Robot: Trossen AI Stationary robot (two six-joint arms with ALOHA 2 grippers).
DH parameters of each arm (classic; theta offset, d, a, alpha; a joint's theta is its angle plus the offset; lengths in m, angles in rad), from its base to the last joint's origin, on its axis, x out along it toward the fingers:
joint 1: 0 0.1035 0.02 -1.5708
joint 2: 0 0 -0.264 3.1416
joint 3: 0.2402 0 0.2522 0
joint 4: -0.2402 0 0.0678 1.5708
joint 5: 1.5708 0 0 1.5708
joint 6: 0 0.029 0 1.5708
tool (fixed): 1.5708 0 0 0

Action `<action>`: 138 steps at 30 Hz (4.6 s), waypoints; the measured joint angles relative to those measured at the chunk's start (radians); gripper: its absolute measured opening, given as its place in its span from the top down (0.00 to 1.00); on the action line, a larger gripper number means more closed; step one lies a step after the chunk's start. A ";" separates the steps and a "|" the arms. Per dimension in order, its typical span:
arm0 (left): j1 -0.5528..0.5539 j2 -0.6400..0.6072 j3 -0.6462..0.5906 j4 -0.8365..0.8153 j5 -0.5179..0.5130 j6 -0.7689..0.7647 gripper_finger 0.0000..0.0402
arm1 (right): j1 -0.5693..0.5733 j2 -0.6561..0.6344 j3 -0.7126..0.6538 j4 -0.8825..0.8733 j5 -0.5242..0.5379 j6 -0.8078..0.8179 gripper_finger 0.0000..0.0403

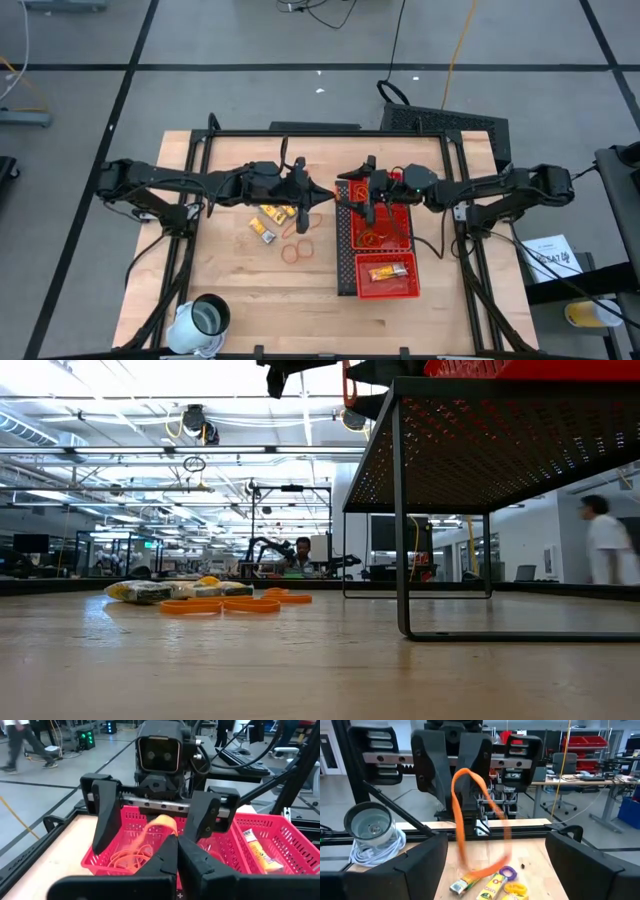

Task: Pick & Place Office Desk Supplies
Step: Put the orange rubber band into the top red bin on the shelf

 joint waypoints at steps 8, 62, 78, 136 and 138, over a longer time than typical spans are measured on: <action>0.000 0.000 0.000 -0.002 0.000 -0.002 0.99 | 0.007 0.022 0.001 0.028 -0.022 0.000 0.27; 0.000 -0.146 -0.001 -0.141 -0.091 -0.031 0.46 | 0.013 -0.013 0.002 -0.012 -0.025 -0.012 1.00; 0.008 -0.220 -0.005 -0.310 -0.200 0.008 0.39 | -0.004 -0.445 0.009 -0.532 -0.022 0.053 1.00; 0.078 -0.145 -0.181 -0.113 -0.213 -0.124 0.40 | -0.014 -0.454 0.020 -0.880 0.042 -0.005 0.50; 0.078 -0.145 -0.181 -0.113 -0.213 -0.127 0.40 | -0.014 -0.454 0.020 -0.883 0.123 -0.012 0.49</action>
